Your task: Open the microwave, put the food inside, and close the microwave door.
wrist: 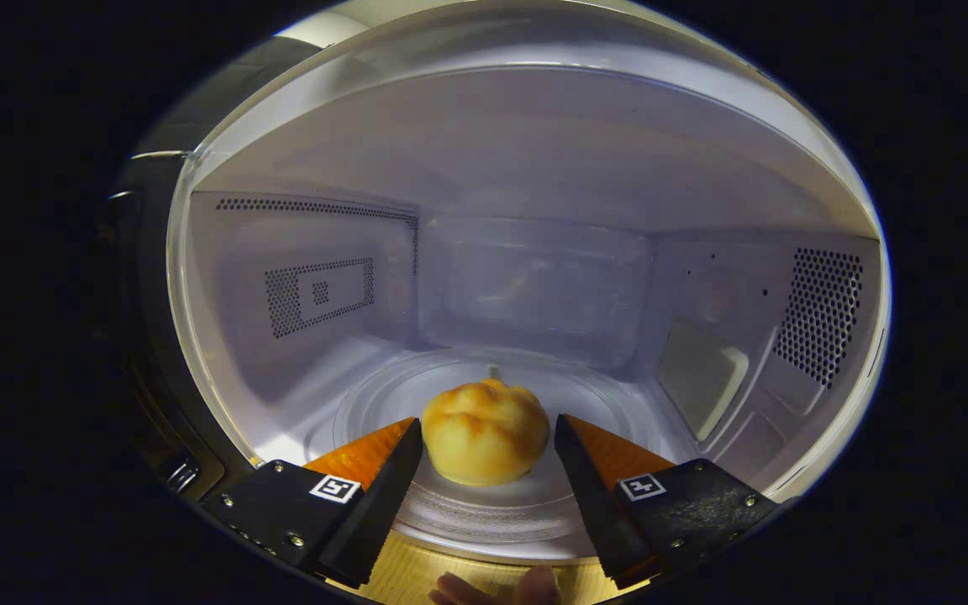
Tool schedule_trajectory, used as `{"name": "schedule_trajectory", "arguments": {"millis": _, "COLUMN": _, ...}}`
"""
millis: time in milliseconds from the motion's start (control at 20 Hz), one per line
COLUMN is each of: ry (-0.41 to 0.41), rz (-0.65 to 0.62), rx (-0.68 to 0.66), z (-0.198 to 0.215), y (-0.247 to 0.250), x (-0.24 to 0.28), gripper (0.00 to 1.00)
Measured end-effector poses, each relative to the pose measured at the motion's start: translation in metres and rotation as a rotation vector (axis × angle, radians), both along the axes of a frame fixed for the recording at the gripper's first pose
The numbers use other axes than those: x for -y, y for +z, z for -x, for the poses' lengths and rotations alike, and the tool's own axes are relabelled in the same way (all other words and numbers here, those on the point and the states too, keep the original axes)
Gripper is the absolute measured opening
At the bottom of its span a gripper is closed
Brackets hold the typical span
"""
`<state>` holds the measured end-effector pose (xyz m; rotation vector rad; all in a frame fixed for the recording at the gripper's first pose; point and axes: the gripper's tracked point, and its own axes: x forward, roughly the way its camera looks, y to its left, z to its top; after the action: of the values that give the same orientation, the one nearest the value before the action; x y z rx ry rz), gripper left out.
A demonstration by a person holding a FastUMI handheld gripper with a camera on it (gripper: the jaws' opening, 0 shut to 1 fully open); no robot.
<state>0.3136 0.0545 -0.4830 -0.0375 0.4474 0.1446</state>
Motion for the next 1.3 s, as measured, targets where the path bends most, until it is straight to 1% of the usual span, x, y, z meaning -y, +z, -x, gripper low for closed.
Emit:
{"name": "schedule_trajectory", "arguments": {"millis": 150, "ry": 0.003, "rz": 0.024, "rx": 0.032, "z": 0.003, "y": 0.015, "x": 0.003, "gripper": 0.96}}
{"name": "schedule_trajectory", "arguments": {"millis": 400, "ry": 0.053, "rz": 0.011, "rx": 0.093, "z": 0.024, "y": 0.055, "x": -0.007, "gripper": 0.96}}
{"name": "schedule_trajectory", "arguments": {"millis": 500, "ry": 0.077, "rz": -0.005, "rx": 0.094, "z": 0.039, "y": 0.067, "x": -0.010, "gripper": 0.96}}
{"name": "schedule_trajectory", "arguments": {"millis": 700, "ry": 0.152, "rz": -0.070, "rx": 0.108, "z": 0.085, "y": 0.103, "x": -0.022, "gripper": 0.96}}
{"name": "schedule_trajectory", "arguments": {"millis": 850, "ry": 0.239, "rz": -0.134, "rx": 0.108, "z": 0.135, "y": 0.130, "x": -0.038, "gripper": 0.96}}
{"name": "schedule_trajectory", "arguments": {"millis": 1000, "ry": 0.350, "rz": -0.220, "rx": 0.135, "z": 0.204, "y": 0.165, "x": -0.054, "gripper": 0.96}}
{"name": "schedule_trajectory", "arguments": {"millis": 1100, "ry": 0.429, "rz": -0.238, "rx": 0.174, "z": 0.254, "y": 0.189, "x": -0.063, "gripper": 0.95}}
{"name": "schedule_trajectory", "arguments": {"millis": 1200, "ry": 0.487, "rz": -0.234, "rx": 0.227, "z": 0.301, "y": 0.210, "x": -0.066, "gripper": 0.96}}
{"name": "schedule_trajectory", "arguments": {"millis": 1300, "ry": 0.543, "rz": -0.247, "rx": 0.248, "z": 0.343, "y": 0.221, "x": -0.075, "gripper": 0.95}}
